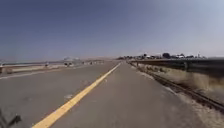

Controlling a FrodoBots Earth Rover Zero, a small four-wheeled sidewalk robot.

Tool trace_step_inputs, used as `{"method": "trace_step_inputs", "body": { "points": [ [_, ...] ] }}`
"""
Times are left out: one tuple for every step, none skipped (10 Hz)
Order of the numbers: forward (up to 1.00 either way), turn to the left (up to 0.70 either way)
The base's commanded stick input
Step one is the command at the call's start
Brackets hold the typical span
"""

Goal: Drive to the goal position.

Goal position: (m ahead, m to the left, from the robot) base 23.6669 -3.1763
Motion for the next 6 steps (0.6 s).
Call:
{"method": "trace_step_inputs", "body": {
  "points": [
    [0.5, 0.0],
    [0.5, 0.0],
    [0.5, 0.0],
    [0.5, 0.0],
    [0.5, 0.0],
    [0.5, 0.0]
  ]
}}
